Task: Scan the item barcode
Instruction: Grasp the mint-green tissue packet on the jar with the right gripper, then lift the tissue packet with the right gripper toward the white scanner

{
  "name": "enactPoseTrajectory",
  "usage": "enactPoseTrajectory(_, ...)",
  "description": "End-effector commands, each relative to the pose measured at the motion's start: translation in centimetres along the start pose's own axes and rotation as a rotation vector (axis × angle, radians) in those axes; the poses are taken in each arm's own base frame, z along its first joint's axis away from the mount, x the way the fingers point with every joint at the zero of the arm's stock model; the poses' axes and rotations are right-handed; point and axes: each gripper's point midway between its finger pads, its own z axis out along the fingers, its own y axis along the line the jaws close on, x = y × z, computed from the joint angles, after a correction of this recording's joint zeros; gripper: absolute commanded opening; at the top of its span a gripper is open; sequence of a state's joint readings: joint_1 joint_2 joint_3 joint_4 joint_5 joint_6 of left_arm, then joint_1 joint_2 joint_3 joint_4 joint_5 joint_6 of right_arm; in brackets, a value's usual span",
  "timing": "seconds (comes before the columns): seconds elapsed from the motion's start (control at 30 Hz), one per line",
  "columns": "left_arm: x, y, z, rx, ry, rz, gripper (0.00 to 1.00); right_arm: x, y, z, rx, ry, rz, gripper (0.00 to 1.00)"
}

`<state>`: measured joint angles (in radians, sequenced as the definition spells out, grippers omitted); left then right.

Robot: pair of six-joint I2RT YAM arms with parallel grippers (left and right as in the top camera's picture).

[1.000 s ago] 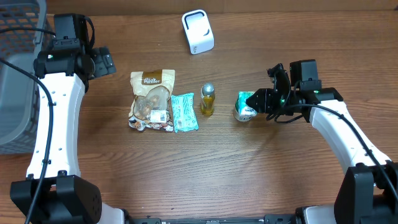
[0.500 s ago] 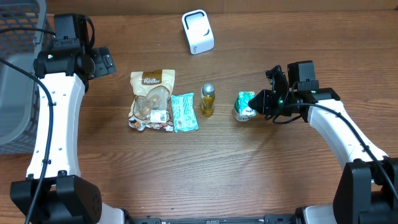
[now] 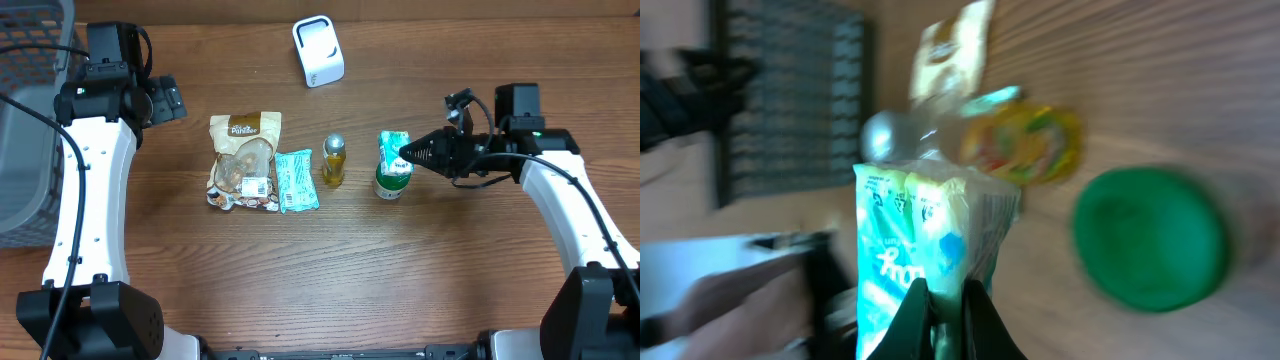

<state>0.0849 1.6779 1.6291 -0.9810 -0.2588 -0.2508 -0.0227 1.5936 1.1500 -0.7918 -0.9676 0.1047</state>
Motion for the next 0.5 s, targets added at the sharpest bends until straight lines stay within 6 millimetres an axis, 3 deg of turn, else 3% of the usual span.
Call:
enactPoseTrajectory(0.0, 0.0, -0.1, 0.0, -0.007, 0.000, 0.025, 1.00, 0.9, 5.7, -1.7, -0.281, 0.032, -0.076, 0.04)
enactPoseTrajectory(0.2, 0.0, -0.1, 0.0, -0.007, 0.000, 0.026, 1.00, 3.8, 8.0, -1.5, -0.399, 0.112, -0.115, 0.04)
enactPoseTrajectory(0.47, 0.0, -0.1, 0.0, -0.007, 0.000, 0.025, 1.00, 8.0, 11.3, 1.1, -0.476, 0.266, -0.186, 0.04)
